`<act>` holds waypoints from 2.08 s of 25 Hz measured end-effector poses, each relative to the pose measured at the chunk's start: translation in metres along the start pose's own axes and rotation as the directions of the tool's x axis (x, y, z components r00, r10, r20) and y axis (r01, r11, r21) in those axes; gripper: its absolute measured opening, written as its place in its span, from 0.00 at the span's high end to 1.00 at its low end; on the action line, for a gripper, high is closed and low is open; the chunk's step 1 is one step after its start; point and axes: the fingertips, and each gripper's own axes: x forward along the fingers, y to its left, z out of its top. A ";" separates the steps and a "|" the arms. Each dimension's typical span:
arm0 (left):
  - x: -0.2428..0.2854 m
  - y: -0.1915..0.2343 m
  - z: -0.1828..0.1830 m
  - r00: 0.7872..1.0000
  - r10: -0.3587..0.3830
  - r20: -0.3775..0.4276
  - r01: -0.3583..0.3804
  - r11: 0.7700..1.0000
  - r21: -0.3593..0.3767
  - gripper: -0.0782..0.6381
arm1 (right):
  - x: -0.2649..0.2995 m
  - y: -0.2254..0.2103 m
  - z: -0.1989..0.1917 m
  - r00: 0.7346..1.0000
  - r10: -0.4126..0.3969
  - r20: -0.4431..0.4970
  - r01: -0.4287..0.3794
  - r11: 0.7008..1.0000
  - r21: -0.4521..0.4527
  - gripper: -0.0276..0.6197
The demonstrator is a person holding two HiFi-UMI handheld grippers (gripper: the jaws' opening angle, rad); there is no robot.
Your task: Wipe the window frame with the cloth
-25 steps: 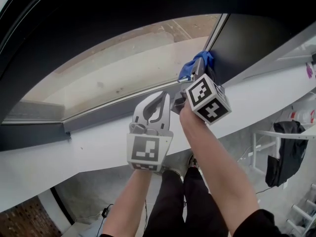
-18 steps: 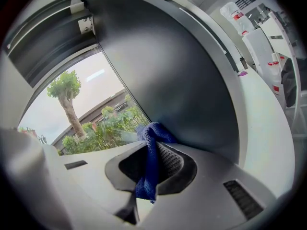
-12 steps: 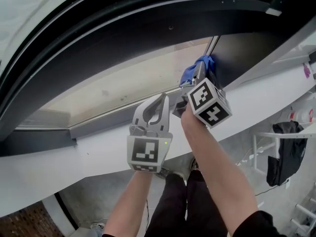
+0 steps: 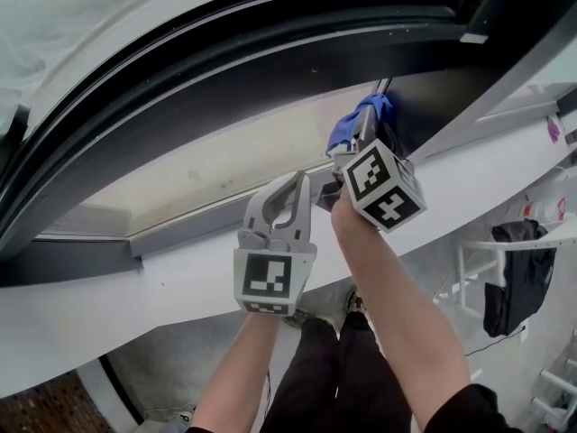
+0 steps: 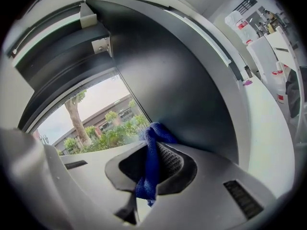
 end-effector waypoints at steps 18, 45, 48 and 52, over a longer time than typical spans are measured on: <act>-0.012 0.003 0.039 0.999 0.025 0.026 -0.025 0.999 0.022 0.89 | -0.006 0.019 0.031 1.000 0.007 0.006 -0.007 0.998 0.067 0.91; -0.027 0.010 0.079 0.985 0.160 0.059 -0.161 0.987 0.009 0.89 | -0.023 0.059 0.092 0.984 0.136 0.119 -0.143 0.988 0.052 0.91; -0.030 0.013 0.082 0.981 0.183 0.064 -0.183 0.983 0.002 0.89 | -0.025 0.064 0.099 0.979 0.155 0.134 -0.160 0.987 0.031 0.91; -0.033 0.014 0.091 0.976 0.206 0.077 -0.206 0.979 -0.003 0.89 | -0.028 0.074 0.107 0.969 0.197 0.148 -0.195 0.980 -0.029 0.91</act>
